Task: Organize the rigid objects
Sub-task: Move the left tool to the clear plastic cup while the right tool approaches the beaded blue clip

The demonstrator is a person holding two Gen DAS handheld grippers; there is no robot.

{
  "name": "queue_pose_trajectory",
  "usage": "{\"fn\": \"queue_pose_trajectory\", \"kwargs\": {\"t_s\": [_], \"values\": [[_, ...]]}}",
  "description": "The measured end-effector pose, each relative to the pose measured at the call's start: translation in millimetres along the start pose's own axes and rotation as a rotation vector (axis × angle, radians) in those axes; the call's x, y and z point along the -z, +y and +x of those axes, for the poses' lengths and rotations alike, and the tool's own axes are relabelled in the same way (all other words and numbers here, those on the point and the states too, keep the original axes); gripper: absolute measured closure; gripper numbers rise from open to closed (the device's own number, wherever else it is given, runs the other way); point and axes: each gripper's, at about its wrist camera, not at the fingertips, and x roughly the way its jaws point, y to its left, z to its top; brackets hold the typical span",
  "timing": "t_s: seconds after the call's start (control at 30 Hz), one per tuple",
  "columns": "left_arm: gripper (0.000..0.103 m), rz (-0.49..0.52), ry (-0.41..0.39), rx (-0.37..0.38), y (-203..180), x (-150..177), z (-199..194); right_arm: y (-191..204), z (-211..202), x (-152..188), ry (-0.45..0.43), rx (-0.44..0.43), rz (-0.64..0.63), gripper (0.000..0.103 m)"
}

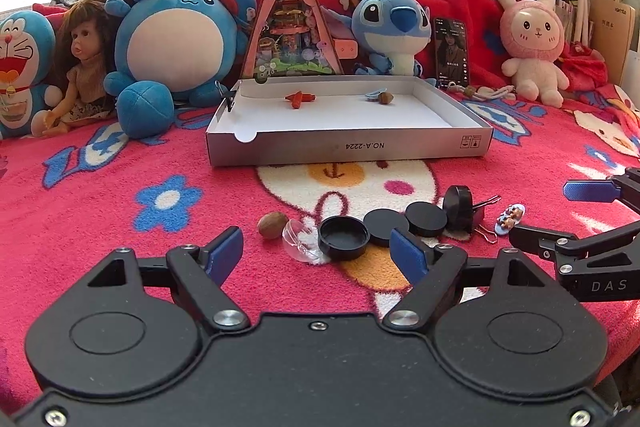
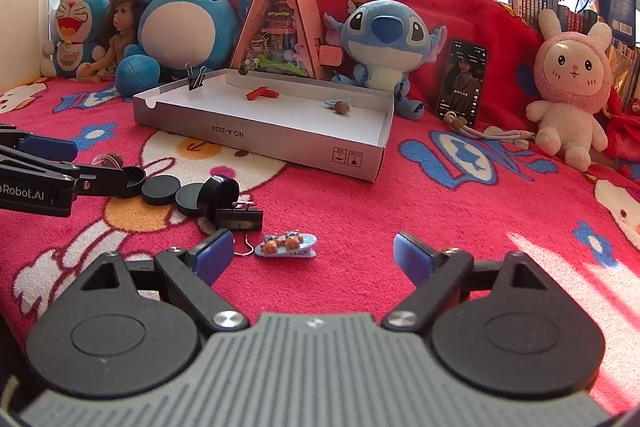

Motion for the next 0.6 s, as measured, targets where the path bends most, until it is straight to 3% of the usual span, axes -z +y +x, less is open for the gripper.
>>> {"fn": "queue_pose_trajectory", "kwargs": {"t_s": [0.17, 0.27, 0.43, 0.6], "values": [[0.026, -0.001, 0.008, -0.017, 6, 3, 0, 3, 2, 1, 0.005, 0.002, -0.027, 0.011], [0.034, -0.014, 0.015, -0.021, 12, 3, 1, 4, 4, 1, 0.008, 0.001, -0.029, 0.012], [0.055, 0.002, 0.024, -0.023, 13, 4, 3, 5, 6, 1, 0.011, -0.002, -0.030, 0.018], [0.058, 0.030, 0.023, -0.059, 10, 6, 7, 7, 7, 1, 0.009, -0.003, -0.036, 0.021]]}}
